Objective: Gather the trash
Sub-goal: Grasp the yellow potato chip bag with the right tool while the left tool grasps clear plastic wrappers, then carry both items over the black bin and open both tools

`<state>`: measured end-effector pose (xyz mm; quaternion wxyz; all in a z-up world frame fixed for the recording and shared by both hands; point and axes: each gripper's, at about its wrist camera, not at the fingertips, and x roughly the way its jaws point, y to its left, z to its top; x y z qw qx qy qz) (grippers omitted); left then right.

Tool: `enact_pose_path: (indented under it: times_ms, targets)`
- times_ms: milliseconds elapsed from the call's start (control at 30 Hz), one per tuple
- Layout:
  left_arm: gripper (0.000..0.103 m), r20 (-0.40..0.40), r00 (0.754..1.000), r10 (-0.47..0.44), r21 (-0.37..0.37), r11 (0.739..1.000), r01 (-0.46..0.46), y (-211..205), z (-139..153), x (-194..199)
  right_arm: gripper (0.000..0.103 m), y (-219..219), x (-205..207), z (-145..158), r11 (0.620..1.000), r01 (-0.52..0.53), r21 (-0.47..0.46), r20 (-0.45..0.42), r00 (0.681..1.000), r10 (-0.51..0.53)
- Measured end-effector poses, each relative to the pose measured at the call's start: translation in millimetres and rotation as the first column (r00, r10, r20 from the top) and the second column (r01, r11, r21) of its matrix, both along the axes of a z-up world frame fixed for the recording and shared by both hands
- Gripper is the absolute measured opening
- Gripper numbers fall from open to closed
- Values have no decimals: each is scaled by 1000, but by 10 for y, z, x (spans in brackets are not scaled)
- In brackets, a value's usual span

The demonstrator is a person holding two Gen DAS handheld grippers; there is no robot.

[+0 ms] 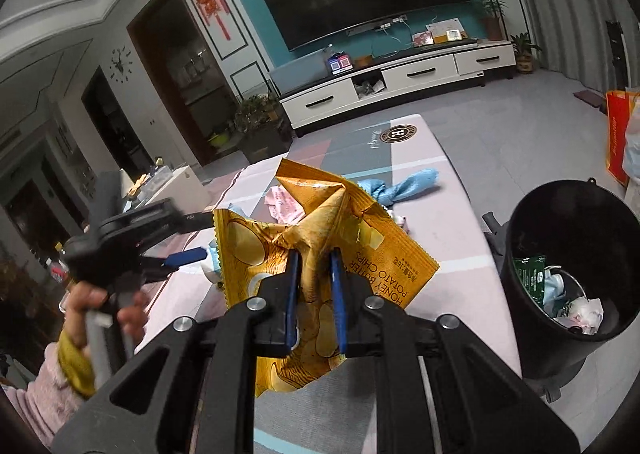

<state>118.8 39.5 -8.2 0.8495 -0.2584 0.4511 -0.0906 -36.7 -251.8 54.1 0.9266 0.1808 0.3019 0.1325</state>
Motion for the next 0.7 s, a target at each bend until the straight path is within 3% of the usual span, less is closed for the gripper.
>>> enact_pose_path:
  times_ms: [133, 233, 333, 400, 567, 700]
  targets:
    - [74, -37, 999, 40, 66, 997, -37, -87, -86, 209, 16, -108, -31, -21, 1000, 7, 20, 7, 1000, -7]
    - [66, -61, 996, 67, 130, 990, -59, -125, -165, 283, 17, -160, -42, -62, 999, 9, 40, 3, 1000, -10]
    - [56, -77, 993, 88, 178, 981, -73, -149, -232, 309, 17, -203, -58, -96, 999, 15, 46, -2, 1000, -15]
    - [35, -85, 992, 90, 197, 978, -72, -170, -266, 319, 17, -234, -69, -110, 999, 20, 50, -3, 1000, -20]
    - [14, -56, 996, 75, 234, 970, -60, -218, -228, 230, 17, -282, -70, -108, 998, 35, 59, -6, 999, -35]
    - [9, -14, 1000, 26, 224, 974, -22, -241, -84, 78, 17, -284, -101, -85, 997, 38, 61, 1, 999, -38]
